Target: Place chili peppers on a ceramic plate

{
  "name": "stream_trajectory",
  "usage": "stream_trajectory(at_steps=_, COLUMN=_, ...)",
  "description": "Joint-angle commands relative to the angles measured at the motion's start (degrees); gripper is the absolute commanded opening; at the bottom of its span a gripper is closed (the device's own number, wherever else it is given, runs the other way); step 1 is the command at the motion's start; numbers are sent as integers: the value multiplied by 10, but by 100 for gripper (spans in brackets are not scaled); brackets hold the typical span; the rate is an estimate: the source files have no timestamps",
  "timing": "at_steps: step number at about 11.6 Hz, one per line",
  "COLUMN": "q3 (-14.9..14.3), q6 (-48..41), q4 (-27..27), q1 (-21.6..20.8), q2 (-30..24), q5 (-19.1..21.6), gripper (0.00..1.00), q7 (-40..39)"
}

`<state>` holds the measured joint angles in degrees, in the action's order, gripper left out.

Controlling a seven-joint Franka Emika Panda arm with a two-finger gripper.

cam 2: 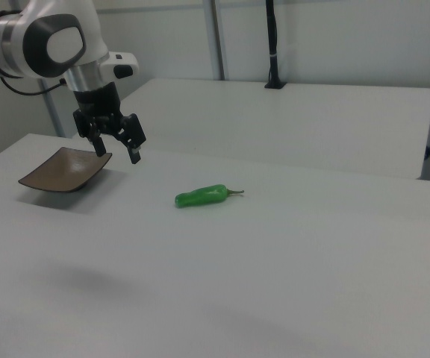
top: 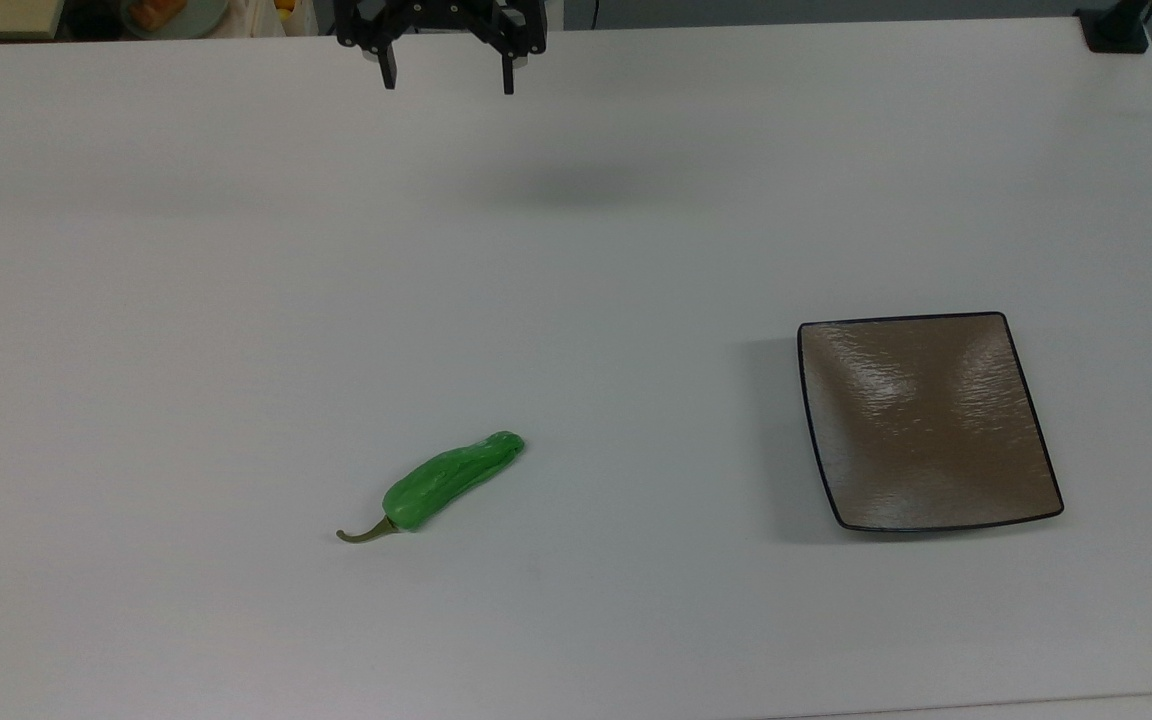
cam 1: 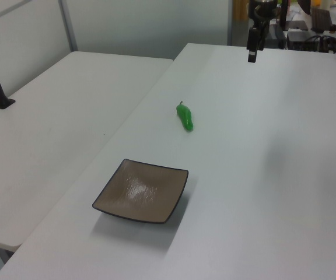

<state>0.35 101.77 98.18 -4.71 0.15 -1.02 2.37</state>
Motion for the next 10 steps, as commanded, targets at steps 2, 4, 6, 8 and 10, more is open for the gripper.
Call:
stream_trajectory(at_steps=2, q3=-4, q6=-44, q4=14, q1=-1, q2=-15, q5=8, gripper=100, q7=-21)
stream_trajectory(at_steps=4, q3=-4, q6=-45, q4=14, q1=-1, q2=-13, q5=8, gripper=100, q7=-21)
stream_trajectory(at_steps=6, q3=-4, q6=-47, q4=14, q1=-1, q2=-11, q5=10, gripper=100, q7=-21)
stream_trajectory(at_steps=8, q3=-4, q6=-47, q4=13, q1=-1, q2=-11, q5=10, gripper=100, q7=-19)
stream_trajectory(at_steps=10, q3=-4, q6=-45, q4=13, q1=-1, q2=-10, q5=10, gripper=100, q7=-13)
